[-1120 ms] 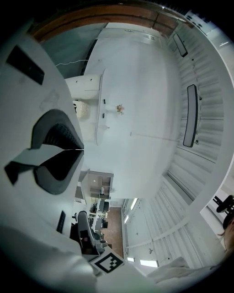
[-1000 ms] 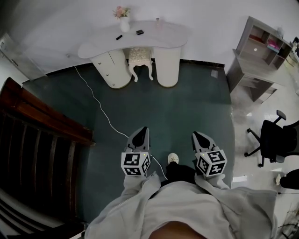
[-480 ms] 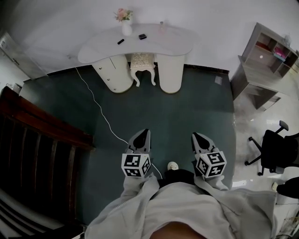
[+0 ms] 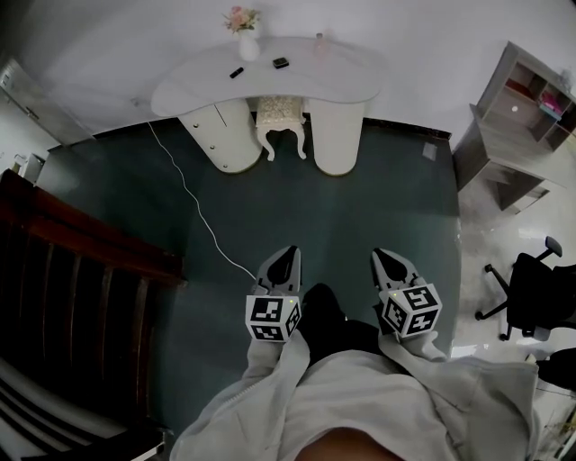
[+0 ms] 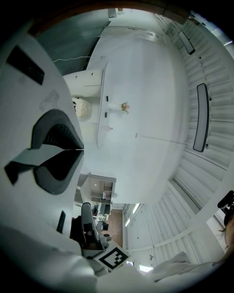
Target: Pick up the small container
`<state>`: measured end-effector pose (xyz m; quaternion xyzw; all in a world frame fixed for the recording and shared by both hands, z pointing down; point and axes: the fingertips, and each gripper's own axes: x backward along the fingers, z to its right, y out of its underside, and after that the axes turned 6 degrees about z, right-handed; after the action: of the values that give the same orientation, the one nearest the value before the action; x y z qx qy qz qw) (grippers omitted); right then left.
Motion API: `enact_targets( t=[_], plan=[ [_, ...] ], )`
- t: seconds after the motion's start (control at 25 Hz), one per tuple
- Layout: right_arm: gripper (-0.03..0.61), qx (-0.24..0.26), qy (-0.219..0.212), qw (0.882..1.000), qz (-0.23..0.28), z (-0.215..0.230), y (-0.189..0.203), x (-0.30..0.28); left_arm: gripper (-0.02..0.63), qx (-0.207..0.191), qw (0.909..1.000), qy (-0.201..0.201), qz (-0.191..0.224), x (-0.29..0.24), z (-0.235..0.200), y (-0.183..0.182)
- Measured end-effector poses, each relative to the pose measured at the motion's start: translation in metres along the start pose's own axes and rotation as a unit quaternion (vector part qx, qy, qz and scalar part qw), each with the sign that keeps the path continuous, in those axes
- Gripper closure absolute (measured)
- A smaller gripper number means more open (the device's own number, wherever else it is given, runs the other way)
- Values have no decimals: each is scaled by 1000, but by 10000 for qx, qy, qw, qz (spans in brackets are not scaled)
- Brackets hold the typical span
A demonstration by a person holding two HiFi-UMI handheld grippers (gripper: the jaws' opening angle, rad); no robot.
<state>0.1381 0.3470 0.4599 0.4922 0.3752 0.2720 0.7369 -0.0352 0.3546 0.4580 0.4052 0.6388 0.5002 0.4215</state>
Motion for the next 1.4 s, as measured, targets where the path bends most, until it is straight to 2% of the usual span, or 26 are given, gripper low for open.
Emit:
enact_targets(
  t=[0.44, 0.8, 1.4],
  plan=[
    [529, -151, 105, 9997, -149, 14, 7, -26, 597, 114, 9997, -96, -212, -19, -27, 19],
    [529, -323, 242, 9991, -102, 36, -19, -81, 597, 100, 9998, 60, -153, -77, -57, 1],
    [529, -480, 321, 9983, 3, 60, -77, -205, 597, 16, 9997, 238, -102, -184, -139, -46]
  ],
)
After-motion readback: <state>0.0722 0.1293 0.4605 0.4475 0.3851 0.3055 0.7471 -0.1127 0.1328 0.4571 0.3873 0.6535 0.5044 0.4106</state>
